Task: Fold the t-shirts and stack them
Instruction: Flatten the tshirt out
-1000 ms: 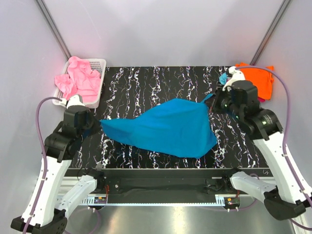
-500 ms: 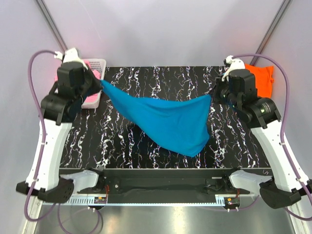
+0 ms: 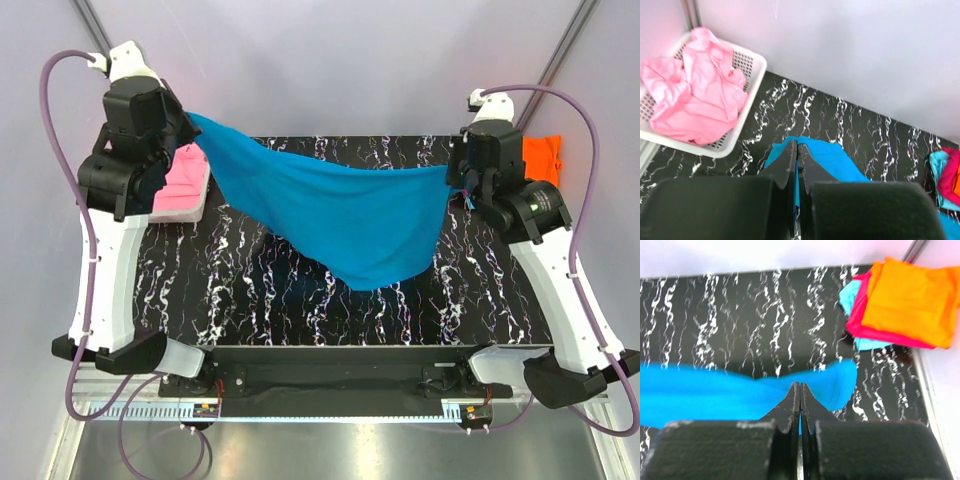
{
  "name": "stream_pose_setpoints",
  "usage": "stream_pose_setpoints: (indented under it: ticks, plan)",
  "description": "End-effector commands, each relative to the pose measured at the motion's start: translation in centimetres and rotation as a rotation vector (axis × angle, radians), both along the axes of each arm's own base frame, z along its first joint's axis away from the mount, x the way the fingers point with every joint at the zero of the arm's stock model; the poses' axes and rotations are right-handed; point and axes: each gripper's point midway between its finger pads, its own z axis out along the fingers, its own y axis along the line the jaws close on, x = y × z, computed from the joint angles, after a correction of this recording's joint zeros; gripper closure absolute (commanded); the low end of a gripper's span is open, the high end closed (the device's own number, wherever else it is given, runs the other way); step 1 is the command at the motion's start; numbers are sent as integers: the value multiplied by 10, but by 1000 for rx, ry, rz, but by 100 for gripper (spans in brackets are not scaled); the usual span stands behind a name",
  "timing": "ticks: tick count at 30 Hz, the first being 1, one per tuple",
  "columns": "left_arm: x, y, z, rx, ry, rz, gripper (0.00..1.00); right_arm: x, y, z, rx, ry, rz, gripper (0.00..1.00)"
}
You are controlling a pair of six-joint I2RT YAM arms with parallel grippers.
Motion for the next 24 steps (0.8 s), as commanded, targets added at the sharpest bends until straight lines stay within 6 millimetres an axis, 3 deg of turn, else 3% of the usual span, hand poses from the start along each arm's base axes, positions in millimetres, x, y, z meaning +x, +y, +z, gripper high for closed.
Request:
stream_pose_setpoints:
  ticks: [1,3,6,7,8,9,10,12,13,15,16,18,21,24]
  plan:
    - [-19,21,69,-5,-213,55,100,-2,-21,53,0,-162,-75,100]
    - [-25,23,85,-10,-254,47,100,-4,-25,63,1,-182,-86,100]
    - [-36,19,95,-23,-281,12,100,-13,-29,76,21,-219,-83,100]
    - [-47,17,99,-31,-299,-20,100,-18,-29,78,31,-229,-77,100]
    - [-54,14,100,-42,-306,-40,100,-29,-33,86,47,-254,-76,100]
    - [-55,11,88,-43,-278,-62,100,-36,-36,85,50,-255,-73,100]
    - [-76,7,95,-57,-311,-111,100,-42,-38,86,53,-259,-71,100]
    - [-89,-1,82,-59,-292,-172,100,-64,-45,92,71,-288,-57,100]
    - [-116,-2,90,-72,-340,-214,100,-72,-47,93,75,-297,-52,100]
    - [-133,-1,81,-78,-343,-230,100,-95,-55,100,91,-329,-39,100]
    - [-159,5,90,-85,-399,-233,100,-101,-57,101,95,-337,-33,100]
    - [-191,15,98,-89,-464,-224,100,-121,-61,111,114,-376,-11,100]
    - [-221,24,113,-92,-541,-216,100,-138,-64,124,135,-422,15,100]
    - [-222,19,111,-99,-526,-240,100,-139,-58,122,163,-404,43,100]
